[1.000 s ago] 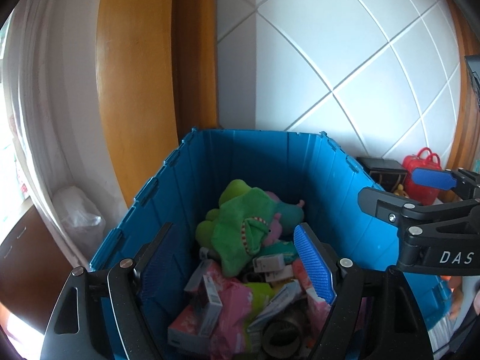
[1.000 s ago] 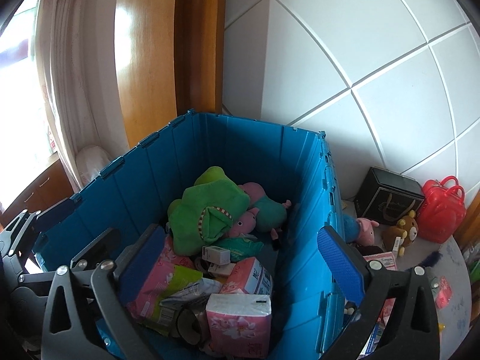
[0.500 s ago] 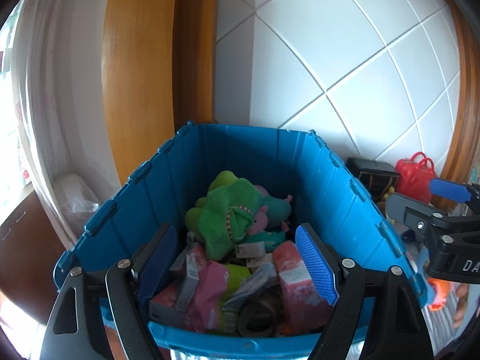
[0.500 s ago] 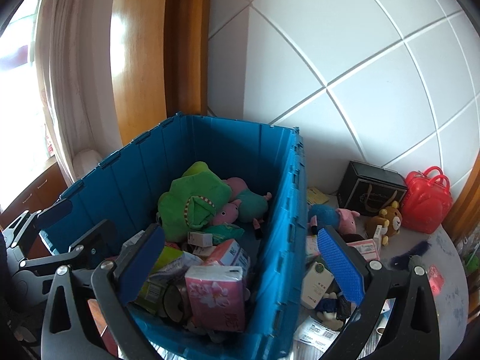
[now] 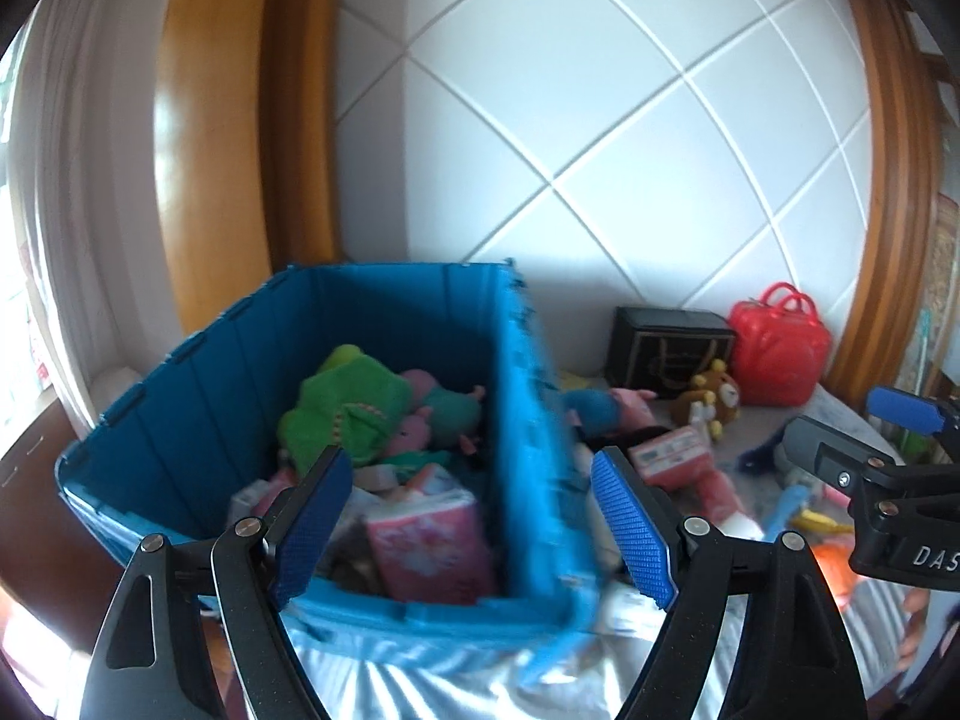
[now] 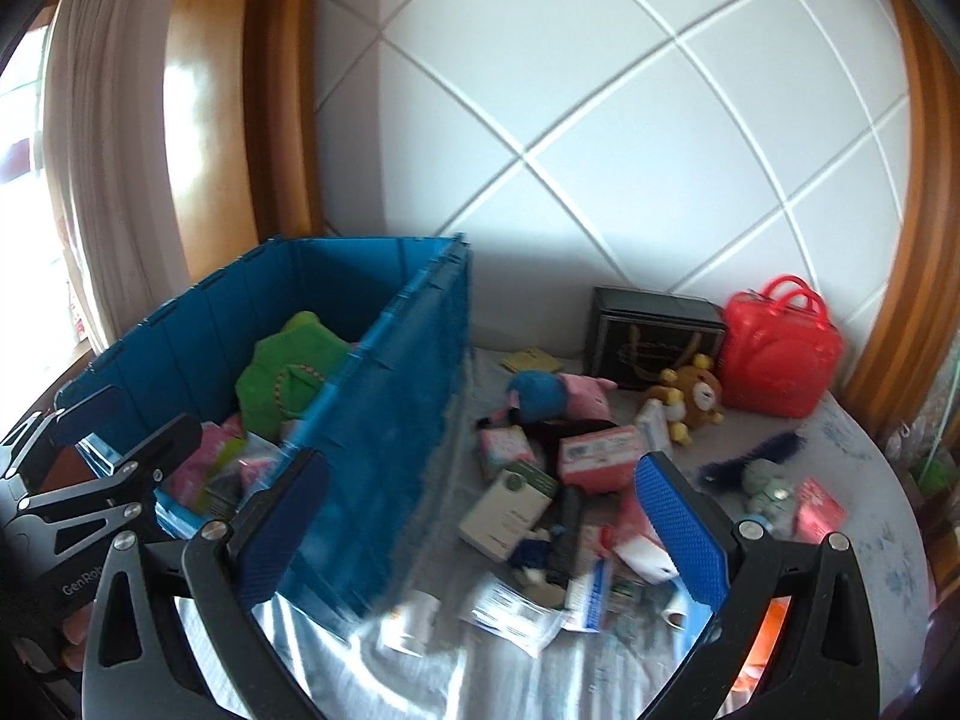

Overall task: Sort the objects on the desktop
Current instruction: 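Withdraw both tools from the crate back over the table, then grasp white-and-blue ointment box with left tool while right tool grasps orange-pink pig plush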

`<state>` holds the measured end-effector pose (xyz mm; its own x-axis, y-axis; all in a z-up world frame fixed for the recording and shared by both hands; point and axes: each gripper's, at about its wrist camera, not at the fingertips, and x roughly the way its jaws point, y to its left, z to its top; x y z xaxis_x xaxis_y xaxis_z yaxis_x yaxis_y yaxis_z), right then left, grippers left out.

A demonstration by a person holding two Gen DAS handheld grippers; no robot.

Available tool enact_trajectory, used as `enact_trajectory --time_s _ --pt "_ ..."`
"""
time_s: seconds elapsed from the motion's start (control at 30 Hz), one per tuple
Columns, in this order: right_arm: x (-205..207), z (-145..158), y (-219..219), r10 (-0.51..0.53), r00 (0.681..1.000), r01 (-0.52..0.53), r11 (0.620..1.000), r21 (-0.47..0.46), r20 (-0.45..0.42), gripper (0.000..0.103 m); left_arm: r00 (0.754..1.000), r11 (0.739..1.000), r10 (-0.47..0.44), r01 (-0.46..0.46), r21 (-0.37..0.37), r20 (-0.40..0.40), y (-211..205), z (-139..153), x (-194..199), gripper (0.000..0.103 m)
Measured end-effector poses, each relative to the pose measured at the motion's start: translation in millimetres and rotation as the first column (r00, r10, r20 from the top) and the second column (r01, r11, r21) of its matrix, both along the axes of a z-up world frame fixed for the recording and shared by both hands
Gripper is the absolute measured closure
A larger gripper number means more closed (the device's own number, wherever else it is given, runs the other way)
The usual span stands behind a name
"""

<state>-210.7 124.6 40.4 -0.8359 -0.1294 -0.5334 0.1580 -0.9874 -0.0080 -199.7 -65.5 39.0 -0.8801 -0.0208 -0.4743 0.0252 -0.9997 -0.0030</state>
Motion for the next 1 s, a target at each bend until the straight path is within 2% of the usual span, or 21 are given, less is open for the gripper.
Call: enact_trajectory --time_s 0.2,0.3,0.47,0.63,0.8,0.9,1.0 --pt "29.9 -31.8 105.7 -0.105 0.993 0.106 0.994 -0.011 0.058 0.000 0.996 0.997 -0.077 0.078 -0.005 0.051 89.8 -28.9 13.4 0.020" --pt "40.0 -53.8 151.2 -0.159 0.982 0.162 0.987 -0.020 0.099 0.000 0.989 0.993 -0.110 0.113 -0.021 0.100 127.7 -55.2 15.3 0.020" --pt "45.2 -99.4 211.2 -0.237 0.955 0.251 0.966 -0.064 0.179 0.000 0.974 0.992 -0.096 0.110 -0.056 0.206 163.6 -108.2 7.0 0.020" --pt "37.0 -151.6 243.1 -0.300 0.913 0.333 0.939 -0.080 0.277 0.000 0.952 0.988 -0.090 0.122 -0.091 0.293 180.8 -161.5 -12.0 0.020" --pt "15.1 -193.4 250.3 -0.322 0.872 0.365 0.930 -0.051 0.368 0.000 0.922 0.987 -0.111 0.145 -0.066 0.372 186.8 -204.9 -40.7 0.020" --pt "5.8 -210.4 256.2 -0.347 0.856 0.388 0.921 -0.033 0.383 0.000 0.900 0.983 -0.146 0.177 -0.040 0.411 189.9 -222.8 -57.8 0.020" --pt "7.9 -225.4 274.3 -0.389 0.831 0.437 0.899 -0.034 0.398 0.000 0.889 0.981 -0.164 0.193 -0.023 0.427 194.8 -238.8 -72.4 0.020"
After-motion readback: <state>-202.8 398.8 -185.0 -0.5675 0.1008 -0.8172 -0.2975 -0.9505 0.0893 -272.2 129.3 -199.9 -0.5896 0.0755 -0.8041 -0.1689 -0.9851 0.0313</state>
